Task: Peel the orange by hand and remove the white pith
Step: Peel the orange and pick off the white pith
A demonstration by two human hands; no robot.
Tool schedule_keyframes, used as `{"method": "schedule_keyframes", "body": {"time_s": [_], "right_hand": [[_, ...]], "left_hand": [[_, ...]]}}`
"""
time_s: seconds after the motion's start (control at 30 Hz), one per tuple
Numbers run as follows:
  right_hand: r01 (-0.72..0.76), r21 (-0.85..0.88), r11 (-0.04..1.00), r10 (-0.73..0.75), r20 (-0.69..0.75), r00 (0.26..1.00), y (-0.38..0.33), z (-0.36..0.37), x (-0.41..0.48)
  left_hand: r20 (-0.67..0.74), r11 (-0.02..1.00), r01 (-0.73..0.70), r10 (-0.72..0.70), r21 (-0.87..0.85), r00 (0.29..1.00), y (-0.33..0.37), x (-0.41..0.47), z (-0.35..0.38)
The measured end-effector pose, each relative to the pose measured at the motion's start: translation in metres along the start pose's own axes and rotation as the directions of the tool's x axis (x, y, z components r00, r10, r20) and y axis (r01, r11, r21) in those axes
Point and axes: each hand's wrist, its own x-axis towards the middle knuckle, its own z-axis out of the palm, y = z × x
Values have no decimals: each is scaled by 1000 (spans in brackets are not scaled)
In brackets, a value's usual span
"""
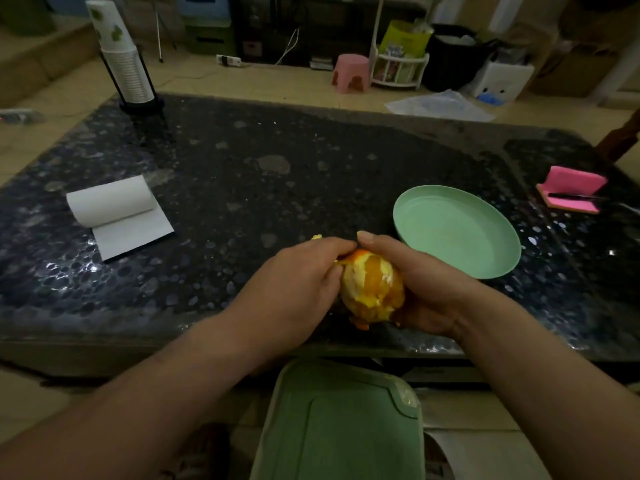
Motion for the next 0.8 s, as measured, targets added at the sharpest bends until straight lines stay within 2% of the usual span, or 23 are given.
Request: {"method": "schedule_keyframes", "body": {"time_s": [0.1,0.17,0.33,0.57,0.8], "right_hand": [[-1,-67,998,2,15,1000,-1,-2,-4],[4,-100,995,-1,31,1000,0,0,-4],[15,-78,997,-7,95,995,-5,4,-6],[69,-69,995,-62,87,994,-3,5,-2],[88,-53,995,-81,128,988,-6,2,-6]], "left_hand": [[152,999,20,-13,-44,988,-4,3,-5],[174,998,4,6,-58,985,-5,2,-5],[129,995,-58,68,-78,989,-8,1,-5],[53,989,-142,144,-51,988,-12,4,-8],[103,983,-165,173,-83,979,-13,4,-20]]}}
